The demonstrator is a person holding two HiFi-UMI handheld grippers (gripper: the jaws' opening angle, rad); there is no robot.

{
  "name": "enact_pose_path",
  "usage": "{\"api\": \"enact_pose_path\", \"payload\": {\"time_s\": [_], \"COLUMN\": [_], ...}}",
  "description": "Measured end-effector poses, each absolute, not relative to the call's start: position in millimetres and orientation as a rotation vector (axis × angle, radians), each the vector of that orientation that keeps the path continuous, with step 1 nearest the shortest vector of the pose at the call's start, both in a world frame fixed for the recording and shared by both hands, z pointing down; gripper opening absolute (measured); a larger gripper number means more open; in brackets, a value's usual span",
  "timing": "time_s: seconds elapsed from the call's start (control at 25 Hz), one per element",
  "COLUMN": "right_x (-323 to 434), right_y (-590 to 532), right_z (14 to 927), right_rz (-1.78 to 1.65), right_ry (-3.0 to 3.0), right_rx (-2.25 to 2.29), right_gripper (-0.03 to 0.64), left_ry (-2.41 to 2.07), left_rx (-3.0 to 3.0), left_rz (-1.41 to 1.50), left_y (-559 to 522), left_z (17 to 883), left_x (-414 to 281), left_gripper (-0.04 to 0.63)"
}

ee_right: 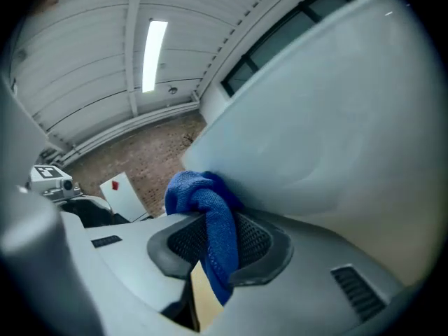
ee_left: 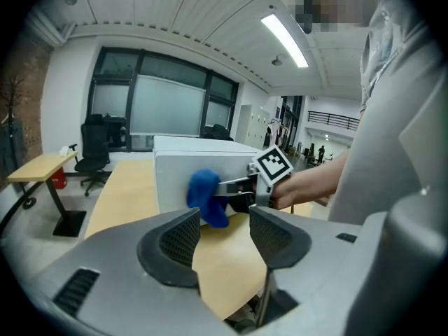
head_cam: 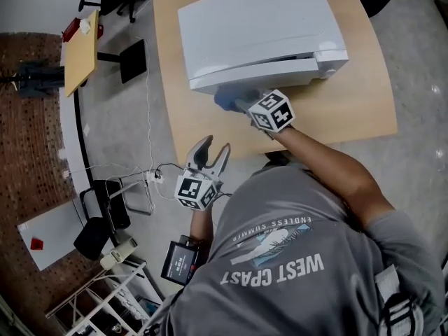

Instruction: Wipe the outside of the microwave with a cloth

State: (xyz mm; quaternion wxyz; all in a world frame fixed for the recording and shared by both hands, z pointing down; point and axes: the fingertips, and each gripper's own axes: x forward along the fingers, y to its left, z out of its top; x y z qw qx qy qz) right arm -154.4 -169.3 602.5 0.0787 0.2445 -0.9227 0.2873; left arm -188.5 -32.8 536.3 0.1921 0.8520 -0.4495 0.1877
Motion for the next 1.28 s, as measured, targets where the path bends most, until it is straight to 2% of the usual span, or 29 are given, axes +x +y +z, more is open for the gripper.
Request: {"api": "enact_pose_path", "payload": {"time_s": [0.2,0.32,0.44,0.72,0.84,0.96,1.2,1.28], "right_x": [44,114,93,-143,-180,-139,51,94], "right_y": [-178,-175,-172,-178,-172,-173,-175,-173], "right_z": [640,645,649,599,587,593,598,595], "right_rz": [0.972,1.047,1.196,1.634,1.948,2.120,2.118,2.101], "right_ry": [-2.536,-2.419,-2.412,-2.646,-2.585,-2.526,-2.490,-2.445], "right_rx": [1.191,1.422,1.433,0.890,0.778,0.869,1.454,1.654], "right_gripper": [0.092,0.091,0.091,0.091,0.091,0.091,0.091,0.091], "left_ry": [-1.140,-1.082,-1.056,-1.106,-1.130,-1.113,-1.006,-0.978], "left_rx": [2.444,2.463,2.471,2.454,2.442,2.447,2.510,2.523], "left_rz": [0.511,0.511,0.516,0.549,0.551,0.548,0.511,0.500], "left_y": [-48,-52,-52,-46,-43,-45,-59,-63], "left_z": [546,551,553,548,548,552,556,558], "left_x": [-167,-154,-149,-168,-177,-177,-157,-154], "left_gripper": [0.236,0.236,0.236,0.236,0.236,0.236,0.236,0.236]}}
